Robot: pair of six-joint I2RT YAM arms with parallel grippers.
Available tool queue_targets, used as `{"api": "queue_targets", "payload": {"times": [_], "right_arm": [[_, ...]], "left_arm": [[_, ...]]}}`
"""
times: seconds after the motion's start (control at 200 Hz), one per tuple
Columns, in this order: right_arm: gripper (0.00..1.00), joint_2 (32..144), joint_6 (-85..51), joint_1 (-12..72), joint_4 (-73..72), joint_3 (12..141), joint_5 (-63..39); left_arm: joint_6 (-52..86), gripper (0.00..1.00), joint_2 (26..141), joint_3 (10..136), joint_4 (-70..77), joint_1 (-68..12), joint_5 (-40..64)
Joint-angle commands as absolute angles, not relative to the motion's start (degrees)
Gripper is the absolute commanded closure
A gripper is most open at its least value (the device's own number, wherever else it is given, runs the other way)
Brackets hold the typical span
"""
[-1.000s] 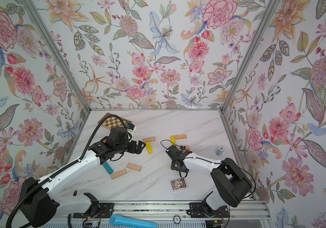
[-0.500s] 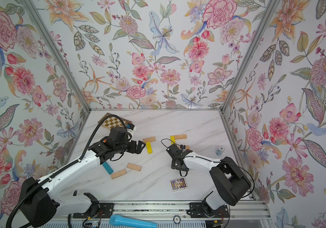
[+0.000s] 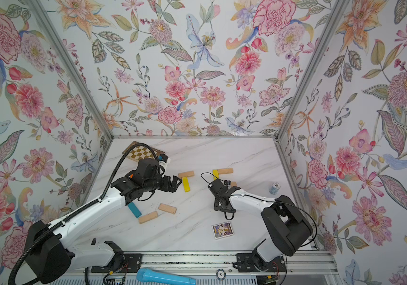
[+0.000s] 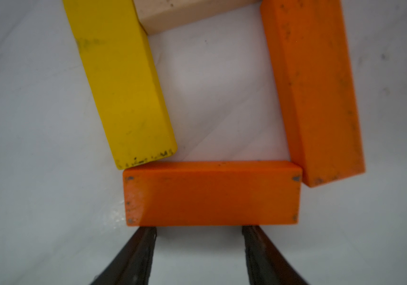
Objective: Assemble the number 6 with building blocks
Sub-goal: Assemble the building block at the center of the board.
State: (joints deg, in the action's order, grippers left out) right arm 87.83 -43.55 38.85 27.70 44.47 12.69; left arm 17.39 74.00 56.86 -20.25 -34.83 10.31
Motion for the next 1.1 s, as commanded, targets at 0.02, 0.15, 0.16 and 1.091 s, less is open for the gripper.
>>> {"api": "queue_targets", "payload": {"times": [0.02, 0.15, 0.16, 1.091], "right_arm": [[0.42, 85.7, -41.85, 38.93, 30.06, 43.52, 12.01], [0.43, 83.53, -42.38, 39.83, 30.32, 42.43, 10.78], [0.43, 83.44, -42.43, 39.84, 30.26, 42.38, 10.69], [0.79, 80.53, -43.2, 30.7, 24.65, 36.95, 7.8]], "left_arm": [[17.16, 0.03, 74.49, 56.16, -19.44, -34.02, 11.07], [17.17, 0.04, 74.62, 56.12, -19.35, -33.93, 11.15], [17.15, 0.04, 74.62, 56.09, -19.34, -33.93, 11.2], [17.23, 0.18, 74.97, 55.68, -19.17, -33.93, 11.64]]}}
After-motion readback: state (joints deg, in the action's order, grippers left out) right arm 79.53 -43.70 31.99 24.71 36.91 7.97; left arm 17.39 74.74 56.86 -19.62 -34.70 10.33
